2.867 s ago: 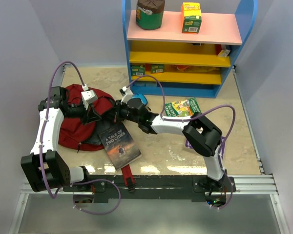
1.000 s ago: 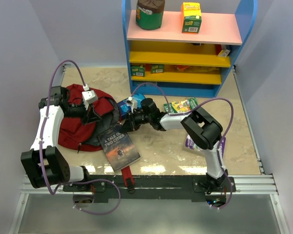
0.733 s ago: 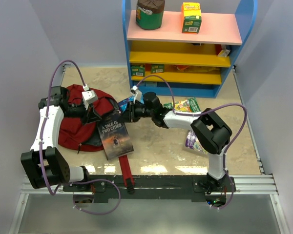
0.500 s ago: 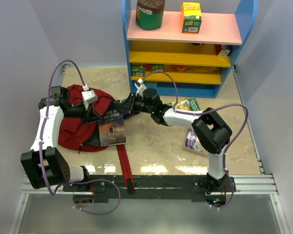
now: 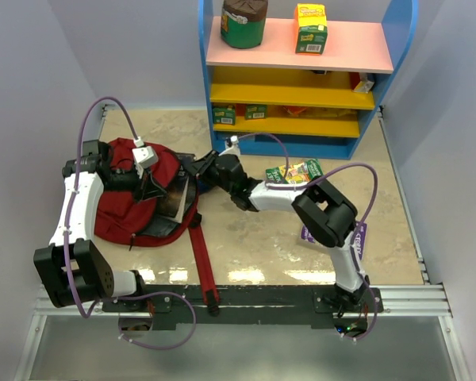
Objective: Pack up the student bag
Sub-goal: Place the book in the student bag.
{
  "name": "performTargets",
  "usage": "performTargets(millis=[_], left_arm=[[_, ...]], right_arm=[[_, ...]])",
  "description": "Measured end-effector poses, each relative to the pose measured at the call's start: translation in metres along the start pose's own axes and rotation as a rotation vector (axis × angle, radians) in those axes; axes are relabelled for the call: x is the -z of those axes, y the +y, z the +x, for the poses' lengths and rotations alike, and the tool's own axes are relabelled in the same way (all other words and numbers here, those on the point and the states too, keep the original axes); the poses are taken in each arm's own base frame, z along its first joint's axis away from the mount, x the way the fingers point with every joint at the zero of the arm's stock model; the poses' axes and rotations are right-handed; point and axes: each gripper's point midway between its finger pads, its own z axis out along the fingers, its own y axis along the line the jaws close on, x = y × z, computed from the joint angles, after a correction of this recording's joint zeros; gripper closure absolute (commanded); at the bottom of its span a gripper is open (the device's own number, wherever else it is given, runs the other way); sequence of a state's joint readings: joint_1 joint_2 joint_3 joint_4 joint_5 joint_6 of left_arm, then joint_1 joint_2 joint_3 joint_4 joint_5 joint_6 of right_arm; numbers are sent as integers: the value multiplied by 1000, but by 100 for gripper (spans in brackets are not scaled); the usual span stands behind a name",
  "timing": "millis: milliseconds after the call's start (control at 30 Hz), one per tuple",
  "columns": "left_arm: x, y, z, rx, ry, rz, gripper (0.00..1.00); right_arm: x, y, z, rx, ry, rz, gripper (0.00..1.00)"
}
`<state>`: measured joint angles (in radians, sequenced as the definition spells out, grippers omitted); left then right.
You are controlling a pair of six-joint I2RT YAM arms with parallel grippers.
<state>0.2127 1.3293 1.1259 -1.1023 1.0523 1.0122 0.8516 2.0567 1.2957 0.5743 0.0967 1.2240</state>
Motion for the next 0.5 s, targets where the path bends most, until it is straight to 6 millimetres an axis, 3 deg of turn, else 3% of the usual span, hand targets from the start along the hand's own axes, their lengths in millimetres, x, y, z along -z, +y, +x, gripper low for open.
performTargets(millis=[100, 367, 500], left_arm=[[0, 3, -2, -2, -9, -8, 100], [1, 13, -22, 10, -79, -74, 100], [3, 13, -29, 18, -102, -80, 100]], right_arm=[[-3, -2, 23, -28, -11, 40, 100], [19, -8, 78, -144, 25, 93, 100], [0, -5, 84, -172, 25, 85, 100]])
